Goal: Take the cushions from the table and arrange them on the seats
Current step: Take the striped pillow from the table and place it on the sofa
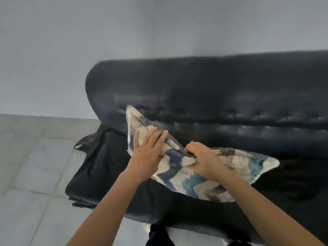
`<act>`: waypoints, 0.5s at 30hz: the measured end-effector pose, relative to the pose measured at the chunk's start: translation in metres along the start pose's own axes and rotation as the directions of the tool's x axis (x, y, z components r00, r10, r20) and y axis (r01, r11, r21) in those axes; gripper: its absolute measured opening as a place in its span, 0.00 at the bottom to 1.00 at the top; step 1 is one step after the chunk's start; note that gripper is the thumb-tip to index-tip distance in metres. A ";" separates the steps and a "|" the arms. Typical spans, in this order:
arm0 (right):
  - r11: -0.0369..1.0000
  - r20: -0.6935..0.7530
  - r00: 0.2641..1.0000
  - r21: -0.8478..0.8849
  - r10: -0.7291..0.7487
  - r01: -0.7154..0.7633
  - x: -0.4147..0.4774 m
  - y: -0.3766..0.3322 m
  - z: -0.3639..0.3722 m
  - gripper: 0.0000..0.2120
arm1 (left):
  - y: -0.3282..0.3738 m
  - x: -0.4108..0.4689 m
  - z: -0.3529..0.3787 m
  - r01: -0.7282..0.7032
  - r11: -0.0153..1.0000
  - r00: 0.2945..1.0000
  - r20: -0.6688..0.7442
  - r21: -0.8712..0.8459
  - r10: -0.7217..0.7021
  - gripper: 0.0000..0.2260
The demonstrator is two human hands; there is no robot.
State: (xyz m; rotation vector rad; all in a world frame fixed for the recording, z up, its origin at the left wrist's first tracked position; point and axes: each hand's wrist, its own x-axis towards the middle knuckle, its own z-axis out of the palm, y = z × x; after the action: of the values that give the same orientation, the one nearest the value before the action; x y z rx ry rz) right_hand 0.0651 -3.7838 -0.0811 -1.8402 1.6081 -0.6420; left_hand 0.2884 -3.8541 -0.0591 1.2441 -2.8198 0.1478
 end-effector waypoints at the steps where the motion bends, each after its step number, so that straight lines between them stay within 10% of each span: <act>1: 0.998 -0.007 0.998 -0.026 0.059 -0.059 0.010 0.001 0.012 0.09 | -0.020 0.008 0.016 -0.040 0.999 0.999 0.023 0.005 0.040 0.38; 6: 0.933 -0.078 0.944 -0.143 0.322 -0.330 0.051 0.010 0.069 0.13 | -0.094 0.035 0.088 -0.197 0.980 0.969 0.142 -0.040 0.201 0.15; 15: 0.873 -0.242 0.892 -0.222 0.382 -0.435 0.126 0.105 0.156 0.17 | -0.136 0.085 0.213 -0.113 0.993 0.948 0.298 -0.024 0.115 0.14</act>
State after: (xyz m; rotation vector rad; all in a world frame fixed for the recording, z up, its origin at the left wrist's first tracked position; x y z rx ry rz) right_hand 0.1201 -3.8973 -0.2687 -1.5680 2.2300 -0.4289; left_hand 0.3289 -4.0307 -0.2540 1.1921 -3.1469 -0.0509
